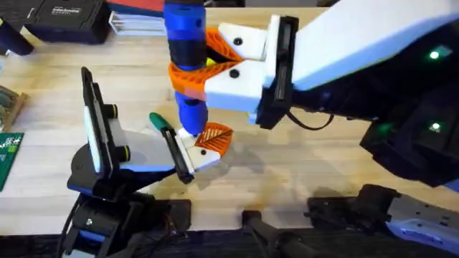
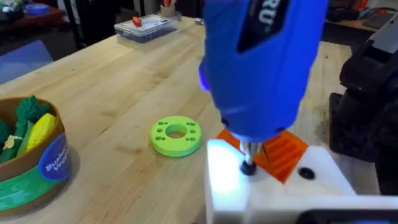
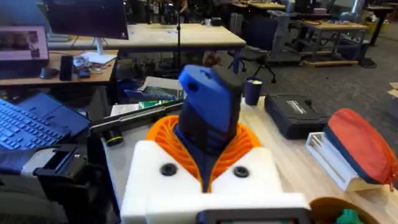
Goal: Pick up the gripper from the table and insert it into the empty holder that is missing its gripper. Then pick up a screw, insert it into the mounting hole, and use the screwdriver to tighten it. Finally, clean up the table by picking up the vegetable and placing it into the bucket.
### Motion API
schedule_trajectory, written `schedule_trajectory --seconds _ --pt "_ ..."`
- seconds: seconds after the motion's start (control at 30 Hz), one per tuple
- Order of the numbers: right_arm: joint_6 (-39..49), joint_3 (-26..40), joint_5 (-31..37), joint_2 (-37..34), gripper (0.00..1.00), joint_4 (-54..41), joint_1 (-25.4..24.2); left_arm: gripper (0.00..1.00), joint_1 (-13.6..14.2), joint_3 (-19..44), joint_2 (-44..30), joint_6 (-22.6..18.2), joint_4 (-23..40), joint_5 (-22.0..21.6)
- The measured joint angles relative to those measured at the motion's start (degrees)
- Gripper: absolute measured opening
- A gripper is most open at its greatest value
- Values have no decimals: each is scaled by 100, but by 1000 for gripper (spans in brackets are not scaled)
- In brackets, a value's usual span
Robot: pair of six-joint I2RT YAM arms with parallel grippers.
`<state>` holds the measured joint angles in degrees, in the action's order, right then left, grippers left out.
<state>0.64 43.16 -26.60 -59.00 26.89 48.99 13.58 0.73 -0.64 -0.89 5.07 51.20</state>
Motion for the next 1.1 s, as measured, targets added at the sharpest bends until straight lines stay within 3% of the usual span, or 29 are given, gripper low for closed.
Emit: schedule_trajectory --seconds 1.1 --pt "146 17 -5 54 30 -284 2 6 0 0 -4 180 6 7"
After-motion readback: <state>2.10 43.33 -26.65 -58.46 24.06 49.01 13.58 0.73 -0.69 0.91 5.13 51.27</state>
